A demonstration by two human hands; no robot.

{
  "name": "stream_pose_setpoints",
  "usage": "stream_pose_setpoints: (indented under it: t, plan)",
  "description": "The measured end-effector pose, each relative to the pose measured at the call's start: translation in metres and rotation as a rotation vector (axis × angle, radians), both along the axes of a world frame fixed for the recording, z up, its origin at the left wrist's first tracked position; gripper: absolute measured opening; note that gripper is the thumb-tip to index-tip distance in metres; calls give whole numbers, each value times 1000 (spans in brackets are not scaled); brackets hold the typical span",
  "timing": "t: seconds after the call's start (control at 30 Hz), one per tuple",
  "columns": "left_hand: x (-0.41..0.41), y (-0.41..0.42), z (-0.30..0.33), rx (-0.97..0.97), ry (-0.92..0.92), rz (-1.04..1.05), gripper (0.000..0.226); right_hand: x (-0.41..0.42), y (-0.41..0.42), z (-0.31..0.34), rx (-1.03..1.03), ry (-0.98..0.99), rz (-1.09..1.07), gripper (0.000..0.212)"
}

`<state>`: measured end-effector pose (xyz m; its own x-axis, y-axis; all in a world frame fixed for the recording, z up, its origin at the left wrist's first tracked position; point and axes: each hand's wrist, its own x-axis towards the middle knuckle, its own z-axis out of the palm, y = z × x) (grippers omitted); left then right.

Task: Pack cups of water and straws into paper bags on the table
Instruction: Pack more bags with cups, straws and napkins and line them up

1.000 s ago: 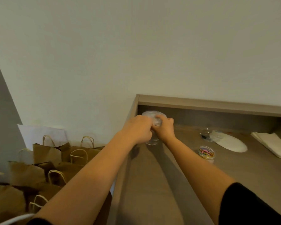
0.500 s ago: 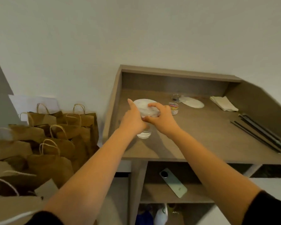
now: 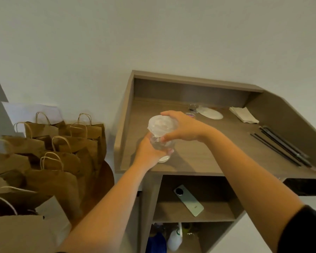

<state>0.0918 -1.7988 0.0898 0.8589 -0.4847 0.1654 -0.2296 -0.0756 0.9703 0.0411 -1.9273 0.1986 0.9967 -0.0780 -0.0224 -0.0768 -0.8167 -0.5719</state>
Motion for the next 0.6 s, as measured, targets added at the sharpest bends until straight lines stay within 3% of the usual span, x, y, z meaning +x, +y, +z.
stream_pose_setpoints:
  t: [0.17, 0.27, 0.6]
  plan:
    - [-2, 10, 1, 126, -47, -104, 72, -4, 0, -5, -50, 37, 42, 90]
    - [-16, 16, 3, 163, -85, -130, 59, -17, 5, -9, -126, -18, 31, 85]
    - [-63, 70, 2, 80, -189, -96, 51, -66, 60, -11, -146, -161, 59, 86]
